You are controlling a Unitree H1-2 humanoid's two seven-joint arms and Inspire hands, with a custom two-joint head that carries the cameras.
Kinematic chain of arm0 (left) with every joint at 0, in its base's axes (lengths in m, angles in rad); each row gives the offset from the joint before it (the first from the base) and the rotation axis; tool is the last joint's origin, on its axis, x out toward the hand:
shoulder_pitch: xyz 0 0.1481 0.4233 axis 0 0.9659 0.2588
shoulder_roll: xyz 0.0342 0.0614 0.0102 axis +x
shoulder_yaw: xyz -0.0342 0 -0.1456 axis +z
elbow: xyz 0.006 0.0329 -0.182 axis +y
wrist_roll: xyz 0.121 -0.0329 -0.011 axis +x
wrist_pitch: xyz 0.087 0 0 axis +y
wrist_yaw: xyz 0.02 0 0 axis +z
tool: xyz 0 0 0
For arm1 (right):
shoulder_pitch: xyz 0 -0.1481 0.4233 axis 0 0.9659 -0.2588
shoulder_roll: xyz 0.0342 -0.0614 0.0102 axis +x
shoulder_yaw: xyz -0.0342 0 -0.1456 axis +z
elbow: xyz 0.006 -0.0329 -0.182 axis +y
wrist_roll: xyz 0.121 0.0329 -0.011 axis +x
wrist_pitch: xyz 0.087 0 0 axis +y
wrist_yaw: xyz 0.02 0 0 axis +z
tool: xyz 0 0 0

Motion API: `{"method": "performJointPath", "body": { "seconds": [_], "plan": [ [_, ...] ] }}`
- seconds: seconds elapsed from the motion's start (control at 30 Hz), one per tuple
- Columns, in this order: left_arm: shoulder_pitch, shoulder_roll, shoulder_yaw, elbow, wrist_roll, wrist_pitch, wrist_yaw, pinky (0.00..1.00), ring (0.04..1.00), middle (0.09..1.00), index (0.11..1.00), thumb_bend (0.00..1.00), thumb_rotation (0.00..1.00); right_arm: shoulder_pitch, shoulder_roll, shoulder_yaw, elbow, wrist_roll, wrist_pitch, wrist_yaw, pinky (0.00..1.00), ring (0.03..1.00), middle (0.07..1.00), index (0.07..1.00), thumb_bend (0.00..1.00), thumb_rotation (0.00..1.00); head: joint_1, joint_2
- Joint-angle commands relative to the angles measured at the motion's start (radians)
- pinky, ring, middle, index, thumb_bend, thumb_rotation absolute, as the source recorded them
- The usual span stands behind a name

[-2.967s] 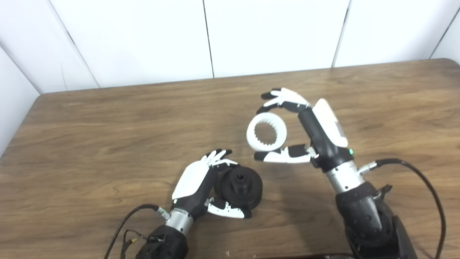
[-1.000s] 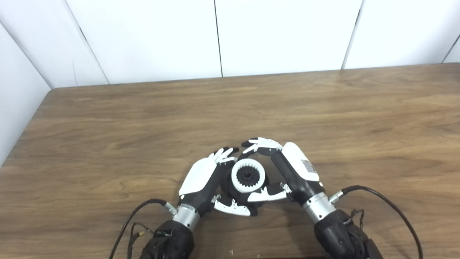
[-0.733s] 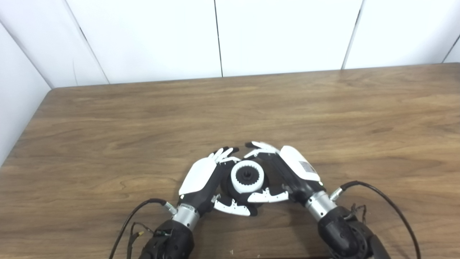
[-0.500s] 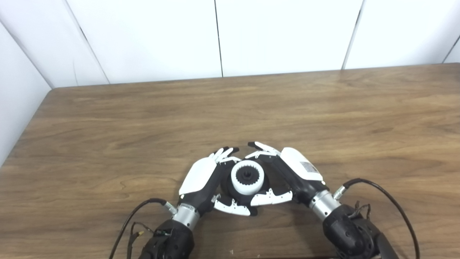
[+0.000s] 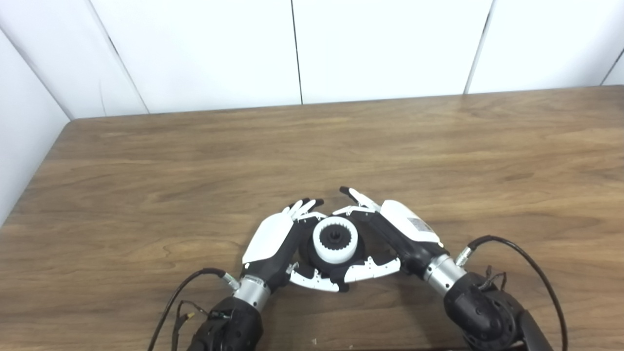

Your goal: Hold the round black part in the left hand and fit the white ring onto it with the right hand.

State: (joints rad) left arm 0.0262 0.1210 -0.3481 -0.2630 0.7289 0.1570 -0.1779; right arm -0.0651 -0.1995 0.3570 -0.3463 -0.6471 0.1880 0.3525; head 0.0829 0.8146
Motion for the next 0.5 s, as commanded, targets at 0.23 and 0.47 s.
{"method": "performJointPath", "body": {
  "seconds": [0.23, 0.47],
  "plan": [
    [-0.017, 0.008, 0.001, -0.027, 0.006, -0.005, 0.0, 0.99, 0.987, 0.949, 0.609, 0.92, 0.28, -0.002, -0.021, -0.038, -0.026, 0.015, 0.026, 0.004, 0.93, 0.998, 1.0, 1.0, 1.0, 0.6, -0.004, -0.001],
    [-0.018, 0.012, 0.004, -0.026, 0.002, -0.01, -0.003, 0.99, 0.988, 0.95, 0.612, 0.91, 0.28, 0.005, -0.031, -0.054, -0.027, 0.033, 0.028, -0.004, 0.94, 1.0, 1.0, 1.0, 1.0, 0.59, -0.003, 0.004]
  ]
}}
